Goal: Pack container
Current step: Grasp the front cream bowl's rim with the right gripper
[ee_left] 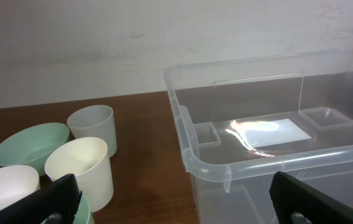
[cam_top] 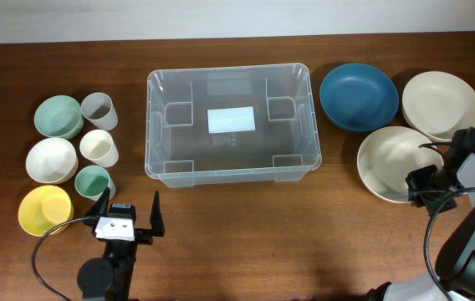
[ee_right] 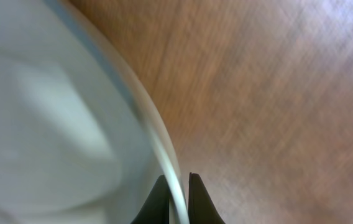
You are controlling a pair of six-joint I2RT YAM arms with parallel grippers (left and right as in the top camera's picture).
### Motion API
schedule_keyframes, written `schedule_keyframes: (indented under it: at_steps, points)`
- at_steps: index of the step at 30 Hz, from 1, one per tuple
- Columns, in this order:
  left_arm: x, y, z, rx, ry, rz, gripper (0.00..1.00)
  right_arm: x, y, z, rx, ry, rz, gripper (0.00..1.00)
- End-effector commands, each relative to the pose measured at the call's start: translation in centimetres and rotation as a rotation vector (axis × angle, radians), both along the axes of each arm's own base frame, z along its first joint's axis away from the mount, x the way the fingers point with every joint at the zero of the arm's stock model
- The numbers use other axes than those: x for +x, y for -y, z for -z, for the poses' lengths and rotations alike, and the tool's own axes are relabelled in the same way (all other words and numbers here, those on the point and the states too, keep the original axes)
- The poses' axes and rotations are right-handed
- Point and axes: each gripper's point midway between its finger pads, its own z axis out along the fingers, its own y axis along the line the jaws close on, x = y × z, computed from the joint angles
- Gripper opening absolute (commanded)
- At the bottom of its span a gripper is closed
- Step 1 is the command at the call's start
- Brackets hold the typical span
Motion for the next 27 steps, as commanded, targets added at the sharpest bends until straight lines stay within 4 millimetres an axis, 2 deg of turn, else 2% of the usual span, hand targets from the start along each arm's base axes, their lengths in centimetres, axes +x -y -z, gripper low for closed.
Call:
schedule_keyframes:
  at_steps: [1,5,9,13,17,20,22,23,24,25,26,27]
  points:
    - [0.0,0.0,0.1,0.015,0.001,0.001,0.99,-2.8,0.5,-0.5,-0.033,-0.094,0.021,0.04]
    - [0.0,0.0,0.1,0.015,0.000,0.001,0.99,-3.5,1.0,-3.1,-0.046,-0.072,0.053,0.04]
    - [0.0,0.0,0.1,0.015,0.001,0.001,0.99,-3.9,1.4,-6.8,-0.086,0.003,0.074,0.04]
    - [0.0,0.0,0.1,0.015,0.000,0.001,0.99,-3.4,1.3,-11.5,-0.149,0.147,0.035,0.04]
    - [0.0,0.0,0.1,0.015,0.001,0.001,0.99,-2.1,0.0,-17.3,-0.192,0.368,-0.041,0.04]
    - [0.0,0.0,0.1,0.015,0.001,0.001,0.99,-2.6,-0.2,-20.3,-0.266,0.455,-0.043,0.04]
    - [0.0,0.0,0.1,0.015,0.001,0.001,0.99,-3.3,0.0,-21.0,-0.313,0.456,-0.033,0.11]
    - [0.0,0.0,0.1,0.015,0.001,0.001,0.99,-3.8,0.2,-20.7,-0.328,0.432,-0.026,0.21]
    - [0.0,0.0,0.1,0.015,0.001,0.001,0.99,-4.3,0.3,-20.1,-0.327,0.404,-0.022,0.41]
    - [0.0,0.0,0.1,0.015,0.001,0.001,0.99,-4.5,0.2,-19.3,-0.315,0.378,-0.021,0.54]
    - [0.0,0.0,0.1,0.015,0.000,0.001,0.99,-4.7,0.1,-18.4,-0.297,0.355,-0.022,0.62]
    - [0.0,0.0,0.1,0.015,0.000,0.001,1.00,-4.9,-0.1,-17.2,-0.273,0.324,-0.022,0.66]
